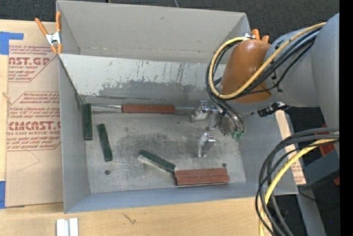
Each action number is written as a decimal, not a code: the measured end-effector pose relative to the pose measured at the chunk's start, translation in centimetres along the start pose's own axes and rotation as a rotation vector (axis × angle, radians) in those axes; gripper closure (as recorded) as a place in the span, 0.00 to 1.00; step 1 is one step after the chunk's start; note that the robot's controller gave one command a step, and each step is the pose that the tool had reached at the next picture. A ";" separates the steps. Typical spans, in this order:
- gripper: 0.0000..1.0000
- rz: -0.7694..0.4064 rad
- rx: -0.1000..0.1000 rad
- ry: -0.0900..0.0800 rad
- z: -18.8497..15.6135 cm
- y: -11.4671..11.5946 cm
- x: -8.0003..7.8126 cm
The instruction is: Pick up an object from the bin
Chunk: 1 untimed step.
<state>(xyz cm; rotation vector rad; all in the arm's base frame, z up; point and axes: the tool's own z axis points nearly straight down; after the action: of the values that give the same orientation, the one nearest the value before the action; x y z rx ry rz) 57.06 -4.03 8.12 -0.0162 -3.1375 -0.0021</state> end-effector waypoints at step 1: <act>0.00 -0.055 0.003 -0.003 -2.6 2.9 4.5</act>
Offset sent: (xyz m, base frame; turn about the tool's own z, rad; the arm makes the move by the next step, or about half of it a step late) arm -0.0650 0.0710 0.0653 -0.0502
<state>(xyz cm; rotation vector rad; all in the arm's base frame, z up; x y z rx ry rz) 52.65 -1.11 10.73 0.0707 -3.1393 0.0017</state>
